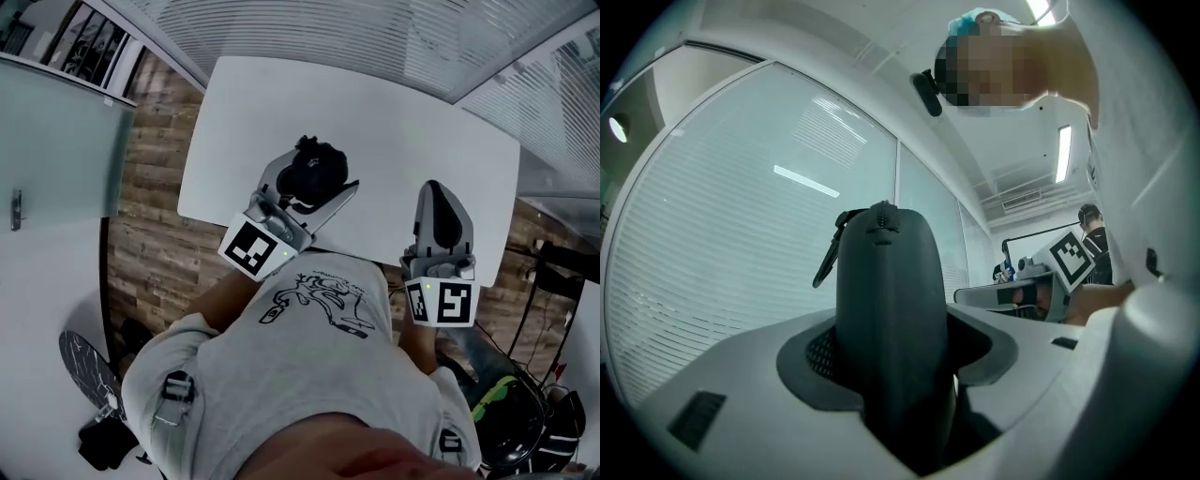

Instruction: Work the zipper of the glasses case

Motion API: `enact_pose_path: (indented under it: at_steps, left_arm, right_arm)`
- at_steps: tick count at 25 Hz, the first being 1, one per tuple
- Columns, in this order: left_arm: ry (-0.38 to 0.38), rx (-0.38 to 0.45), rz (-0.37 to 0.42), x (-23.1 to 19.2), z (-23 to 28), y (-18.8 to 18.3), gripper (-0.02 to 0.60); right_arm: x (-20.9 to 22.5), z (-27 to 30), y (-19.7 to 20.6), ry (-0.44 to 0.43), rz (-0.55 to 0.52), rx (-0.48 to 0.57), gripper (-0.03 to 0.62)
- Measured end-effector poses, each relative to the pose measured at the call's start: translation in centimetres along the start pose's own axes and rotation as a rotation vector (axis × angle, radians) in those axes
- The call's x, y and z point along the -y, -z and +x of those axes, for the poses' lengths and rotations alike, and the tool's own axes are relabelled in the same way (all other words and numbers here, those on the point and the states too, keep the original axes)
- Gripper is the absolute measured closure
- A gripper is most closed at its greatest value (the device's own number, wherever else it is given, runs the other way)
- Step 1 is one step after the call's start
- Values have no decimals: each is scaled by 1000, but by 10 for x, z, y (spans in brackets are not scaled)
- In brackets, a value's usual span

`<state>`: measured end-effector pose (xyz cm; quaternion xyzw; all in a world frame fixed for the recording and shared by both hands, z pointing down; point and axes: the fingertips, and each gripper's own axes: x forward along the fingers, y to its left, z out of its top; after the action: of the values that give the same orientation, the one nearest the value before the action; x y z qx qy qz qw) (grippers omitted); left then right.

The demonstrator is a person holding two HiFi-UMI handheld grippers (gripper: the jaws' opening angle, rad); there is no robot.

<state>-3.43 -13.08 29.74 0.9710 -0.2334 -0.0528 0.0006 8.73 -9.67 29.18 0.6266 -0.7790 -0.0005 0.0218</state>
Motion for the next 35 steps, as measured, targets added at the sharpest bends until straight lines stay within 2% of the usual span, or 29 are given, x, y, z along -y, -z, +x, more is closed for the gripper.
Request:
enact_pose_path:
  at_steps: [5,15,20,27,35]
  left_arm:
    - [-10,-10,5,-15,19,10,330]
    - [-43,-32,52,7,36,14,330]
    - [-62,-35,64,19,42,12,330]
    - [-69,-33,102,24,52,17,330]
    - [-61,-53,141,32,57,36,330]
  right_arm:
    - [15,17,8,-2,11,-2,589]
    - [48,2,1,-14,16,31,589]
    - [50,-3,-5,-50,27,36,589]
    - [40,2,-13,-144,87,55,566]
    - [-4,7,-27,-336,245,91,505]
